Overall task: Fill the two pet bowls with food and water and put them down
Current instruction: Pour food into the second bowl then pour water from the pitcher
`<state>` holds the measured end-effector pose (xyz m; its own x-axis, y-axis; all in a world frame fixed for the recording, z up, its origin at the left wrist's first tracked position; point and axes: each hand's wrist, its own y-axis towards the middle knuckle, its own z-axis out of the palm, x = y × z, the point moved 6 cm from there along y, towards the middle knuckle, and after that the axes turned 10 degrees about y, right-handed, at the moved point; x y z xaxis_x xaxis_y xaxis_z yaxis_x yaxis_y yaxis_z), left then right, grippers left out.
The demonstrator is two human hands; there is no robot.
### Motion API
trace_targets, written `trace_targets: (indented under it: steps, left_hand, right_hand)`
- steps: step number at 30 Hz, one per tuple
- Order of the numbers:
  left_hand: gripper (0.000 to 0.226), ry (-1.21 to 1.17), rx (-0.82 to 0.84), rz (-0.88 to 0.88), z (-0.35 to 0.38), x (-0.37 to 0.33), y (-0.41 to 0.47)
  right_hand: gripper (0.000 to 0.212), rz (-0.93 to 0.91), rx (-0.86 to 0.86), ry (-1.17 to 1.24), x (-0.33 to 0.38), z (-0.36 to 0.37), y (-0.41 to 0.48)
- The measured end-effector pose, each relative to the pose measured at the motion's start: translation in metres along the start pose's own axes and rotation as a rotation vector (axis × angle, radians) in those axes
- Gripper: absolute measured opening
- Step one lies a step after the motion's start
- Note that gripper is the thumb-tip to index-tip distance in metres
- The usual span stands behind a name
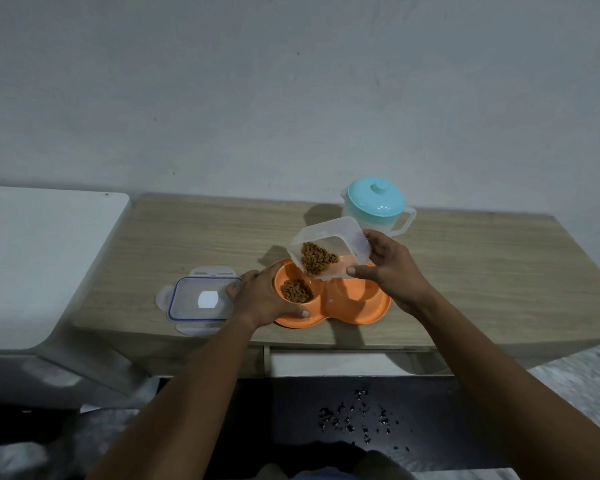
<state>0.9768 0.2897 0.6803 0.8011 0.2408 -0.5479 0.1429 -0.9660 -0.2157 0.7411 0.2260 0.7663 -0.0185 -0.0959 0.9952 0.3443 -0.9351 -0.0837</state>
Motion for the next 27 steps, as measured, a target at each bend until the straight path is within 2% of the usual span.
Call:
trace_targets:
  steps: [5,9,13,18,23,27]
  left_hand:
    - [0.12,-0.02,0.008,-0.002,0.0,-0.001,-0.001]
    - [0.114,-0.025,0.0,-0.01,-0.002,-0.004,-0.005]
    - [0.121,-0.006,-0.004,-0.033,0.0,0.001,-0.001]
    - [0.116,0.09,-0.037,-0.013,-0.007,-0.004,-0.004]
    - [0.115,0.145,-0.012,-0.031,-0.011,-0.007,-0.002]
    - [0.112,0.178,-0.019,-0.041,-0.012,-0.009,-0.001]
  right_hand:
    - [0.067,0.055,-0.036,0.102,-0.005,-0.001,0.0]
    - [0.052,0.133,-0.162,0.289,-0.012,-0.002,0.004]
    - [0.045,0.2,-0.209,0.477,-0.02,0.008,0.021]
    - [0.017,0.377,-0.242,0.5,-0.038,0.045,0.051]
    - [0.029,0.503,-0.279,0.434,-0.054,0.065,0.089]
    - [0.03,0.589,-0.268,0.438,-0.061,0.076,0.108]
